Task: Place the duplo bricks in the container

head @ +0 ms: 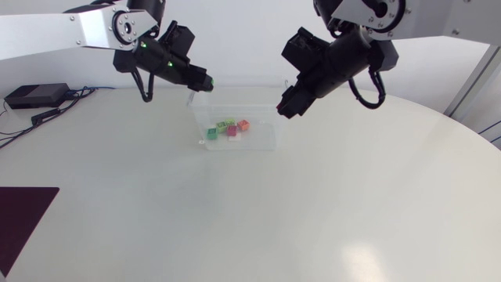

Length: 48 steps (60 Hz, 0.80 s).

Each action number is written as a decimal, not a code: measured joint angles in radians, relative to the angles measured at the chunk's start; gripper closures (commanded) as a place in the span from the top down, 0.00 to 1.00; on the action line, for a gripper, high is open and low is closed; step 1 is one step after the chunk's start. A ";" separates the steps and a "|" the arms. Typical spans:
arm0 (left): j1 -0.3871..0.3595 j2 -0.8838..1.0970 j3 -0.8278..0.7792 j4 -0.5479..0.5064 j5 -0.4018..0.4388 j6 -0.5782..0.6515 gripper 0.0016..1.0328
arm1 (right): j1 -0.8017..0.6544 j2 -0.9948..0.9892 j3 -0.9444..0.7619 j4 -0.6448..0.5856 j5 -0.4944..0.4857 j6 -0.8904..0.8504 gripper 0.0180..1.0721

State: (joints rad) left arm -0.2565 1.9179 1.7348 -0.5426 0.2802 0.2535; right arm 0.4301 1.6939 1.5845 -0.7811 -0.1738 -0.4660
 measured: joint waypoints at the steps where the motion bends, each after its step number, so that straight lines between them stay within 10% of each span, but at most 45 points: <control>1: 0.000 0.008 0.010 0.000 0.000 0.000 0.27 | 0.000 0.005 0.004 0.000 0.000 0.001 0.25; 15: -0.014 0.097 0.122 -0.018 -0.014 -0.019 0.35 | 0.000 0.047 0.052 0.000 -0.002 0.014 0.25; 22: -0.021 0.147 0.169 -0.060 -0.027 -0.019 0.97 | -0.002 0.052 0.061 0.000 -0.002 0.014 0.25; 48: 0.004 0.095 0.121 -0.140 -0.032 -0.019 0.97 | -0.034 0.116 0.167 0.033 -0.002 0.056 0.26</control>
State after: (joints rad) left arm -0.2527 2.0129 1.8557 -0.6830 0.2482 0.2348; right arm 0.3962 1.8103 1.7519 -0.7483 -0.1761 -0.4103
